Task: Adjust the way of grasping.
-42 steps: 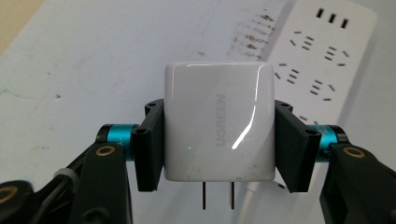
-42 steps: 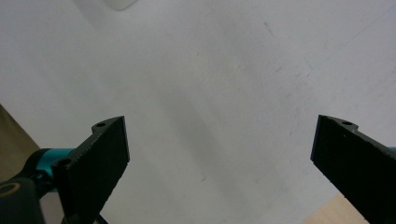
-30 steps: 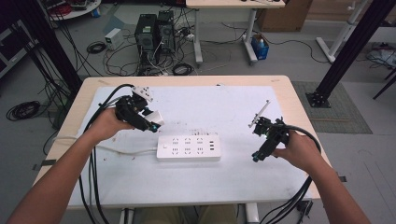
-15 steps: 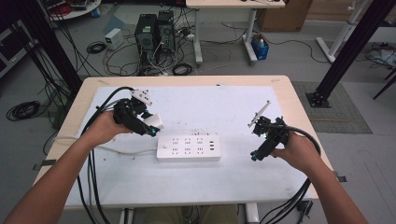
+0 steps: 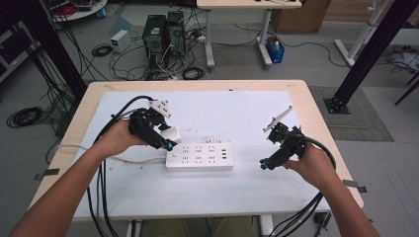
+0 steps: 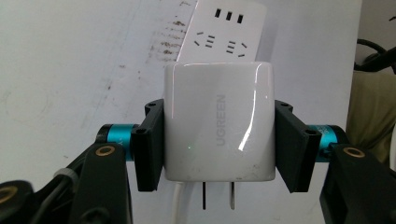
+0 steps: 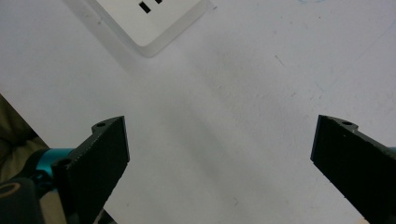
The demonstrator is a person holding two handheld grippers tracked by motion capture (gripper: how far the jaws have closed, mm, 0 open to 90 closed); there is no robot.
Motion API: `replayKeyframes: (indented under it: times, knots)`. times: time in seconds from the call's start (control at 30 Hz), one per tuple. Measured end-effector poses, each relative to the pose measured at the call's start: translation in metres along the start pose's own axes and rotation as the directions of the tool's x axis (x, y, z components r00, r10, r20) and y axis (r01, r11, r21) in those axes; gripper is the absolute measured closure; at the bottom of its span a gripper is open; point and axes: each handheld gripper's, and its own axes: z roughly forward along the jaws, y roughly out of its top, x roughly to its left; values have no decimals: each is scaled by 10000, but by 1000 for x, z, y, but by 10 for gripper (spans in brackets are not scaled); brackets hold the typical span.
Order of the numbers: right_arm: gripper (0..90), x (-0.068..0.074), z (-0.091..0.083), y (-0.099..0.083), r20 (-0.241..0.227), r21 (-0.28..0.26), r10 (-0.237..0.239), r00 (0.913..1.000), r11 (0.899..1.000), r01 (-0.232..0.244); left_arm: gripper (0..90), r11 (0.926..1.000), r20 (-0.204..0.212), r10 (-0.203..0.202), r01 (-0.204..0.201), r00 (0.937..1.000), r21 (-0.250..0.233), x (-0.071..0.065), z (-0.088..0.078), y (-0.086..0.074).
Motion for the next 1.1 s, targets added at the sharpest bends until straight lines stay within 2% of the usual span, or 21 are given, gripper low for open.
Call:
replayKeyframes:
  times: [0.13,0.2,0.3,0.33,0.37,0.43,0.47,0.53,0.67,0.7,0.73,0.8,0.93,0.97,1.0,1.03,1.07,1.1]
  knots:
    - [37,1,1,-1,-107,-267,133,9999,9996,-136,426,9996,53,113,-112,9999,-240,-2,2,2]
    - [37,0,2,-1,-240,-390,263,9994,9989,-272,426,9987,100,75,-70,9999,-514,-5,5,3]
    - [37,0,3,-2,-512,-716,471,9976,9961,-507,426,9958,153,450,-437,9989,-800,-10,10,5]
    - [37,1,3,-2,-579,-782,506,9970,9954,-550,426,9948,225,420,-397,9989,-934,-11,12,6]
    - [37,1,3,-2,-606,-885,522,9968,9944,-575,426,9945,260,572,-547,9980,-898,-11,13,6]
    - [37,1,4,-2,-676,-966,569,9961,9933,-633,426,9945,260,572,-547,9980,-898,-11,13,6]
    - [37,1,4,-2,-676,-966,569,9961,9933,-633,426,9927,364,566,-524,9977,-1088,-14,17,8]
    - [37,2,3,-2,-878,-1299,700,9937,9882,-811,426,9911,388,681,-631,9969,-1173,-15,19,10]
    - [37,3,2,-2,-1302,-1613,1042,9860,9790,-1247,426,9889,529,818,-745,9952,-1285,-18,25,14]
    - [37,2,1,-3,-1655,-1747,1287,9778,9719,-1575,426,9881,554,821,-740,9951,-1345,-19,27,15]
    - [37,2,1,-3,-1655,-1747,1287,9778,9719,-1575,426,9878,559,872,-790,9946,-1345,-20,28,16]
    - [37,1,0,-2,-2030,-1907,1570,9665,9618,-1963,426,9867,572,938,-851,9940,-1382,-21,30,18]
    - [37,0,-1,-2,-2796,-2089,2222,9341,9355,-2850,426,9848,579,928,-830,9940,-1528,-22,33,21]
    - [37,0,-1,-2,-2796,-2089,2222,9341,9355,-2850,426,9848,579,928,-830,9940,-1528,-22,33,21]
    - [37,-1,-2,-2,-3218,-2151,2483,9137,9206,-3259,426,9846,528,993,-904,9937,-1498,-22,33,22]
    - [37,-1,-2,-2,-3218,-2151,2483,9137,9206,-3259,426,9853,516,986,-902,9938,-1452,-23,34,23]
    - [37,-1,-3,-2,-3484,-2156,2621,9000,9120,-3490,426,9847,482,1026,-945,9936,-1466,-24,34,23]
    - [37,-1,-3,-2,-3593,-2162,2751,8917,9050,-3663,426,9849,495,1054,-974,9932,-1434,-24,34,24]
